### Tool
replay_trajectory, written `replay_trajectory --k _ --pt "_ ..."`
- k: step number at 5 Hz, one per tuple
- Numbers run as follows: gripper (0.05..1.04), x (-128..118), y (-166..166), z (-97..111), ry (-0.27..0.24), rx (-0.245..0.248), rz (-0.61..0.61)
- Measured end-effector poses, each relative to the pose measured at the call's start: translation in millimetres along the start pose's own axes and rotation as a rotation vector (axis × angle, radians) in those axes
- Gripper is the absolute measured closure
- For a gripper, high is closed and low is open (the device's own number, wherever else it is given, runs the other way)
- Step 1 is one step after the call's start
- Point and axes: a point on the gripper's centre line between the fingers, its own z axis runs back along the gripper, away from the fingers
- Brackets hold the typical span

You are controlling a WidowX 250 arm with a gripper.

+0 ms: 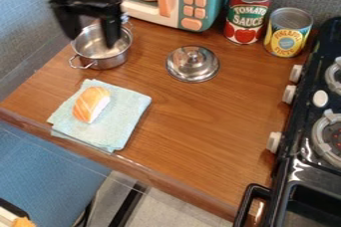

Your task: Put the orange object on the right side of the table.

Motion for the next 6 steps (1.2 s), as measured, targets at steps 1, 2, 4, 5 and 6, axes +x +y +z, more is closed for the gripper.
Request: replay_trajectory --k 1,2,4,5,6 --pt "0.084 -17 8 -14 0.027 0.027 0.001" --pt "0.084 -30 10 -29 0.052 0.065 -0.023" --pt "0.084 -55 6 -53 0.091 0.148 -0.081" --pt "0.084 -57 4 -56 0.114 0.154 -0.071" --pt "0.084 -53 3 -58 0.171 0.135 -0.068"
